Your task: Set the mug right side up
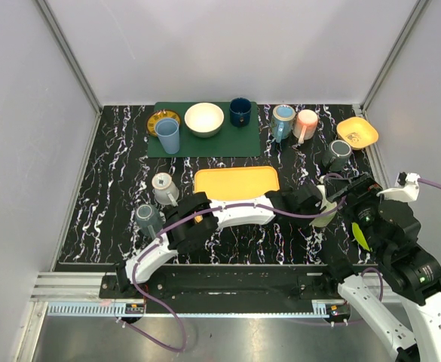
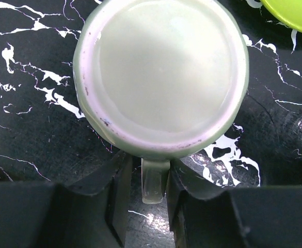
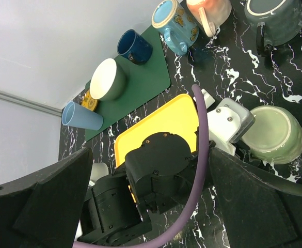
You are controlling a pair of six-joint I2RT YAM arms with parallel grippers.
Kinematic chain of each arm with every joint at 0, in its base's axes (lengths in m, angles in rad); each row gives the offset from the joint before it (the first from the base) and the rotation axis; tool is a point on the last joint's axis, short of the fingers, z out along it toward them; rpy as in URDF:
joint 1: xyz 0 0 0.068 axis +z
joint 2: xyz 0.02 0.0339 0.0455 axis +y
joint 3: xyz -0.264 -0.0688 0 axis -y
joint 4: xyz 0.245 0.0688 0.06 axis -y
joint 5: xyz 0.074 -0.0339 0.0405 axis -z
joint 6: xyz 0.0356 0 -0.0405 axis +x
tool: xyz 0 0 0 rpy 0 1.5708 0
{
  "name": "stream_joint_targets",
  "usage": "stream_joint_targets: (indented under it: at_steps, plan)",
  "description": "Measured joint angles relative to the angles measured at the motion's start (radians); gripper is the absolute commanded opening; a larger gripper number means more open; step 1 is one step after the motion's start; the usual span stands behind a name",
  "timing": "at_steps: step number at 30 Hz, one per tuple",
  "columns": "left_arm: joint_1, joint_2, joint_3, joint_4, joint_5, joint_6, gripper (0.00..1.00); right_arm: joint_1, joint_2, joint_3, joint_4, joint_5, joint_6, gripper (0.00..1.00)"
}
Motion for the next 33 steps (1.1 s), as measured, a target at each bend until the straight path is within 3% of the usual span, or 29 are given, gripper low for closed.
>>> stream_joint_targets:
  at_steps: [3,20,28,33]
  plan:
    - [0.0,0.0,0.0,-0.001,0.0,0.007,0.56,0.0,0.0,-0.006,0.0,0.0,0.0,1.0]
    - [0.0,0.0,0.0,-0.004,0.0,0.024,0.55,0.0,-0.014,-0.013,0.0,-0.007,0.0,1.0]
    - [0.0,-0.027,-0.003,-0.002,0.001,0.026,0.64,0.0,-0.014,-0.015,0.0,-0.006,0.0,1.0]
    - [0.0,-0.058,-0.002,0.006,0.0,0.032,0.6,0.0,-0.014,-0.016,0.0,-0.006,0.0,1.0]
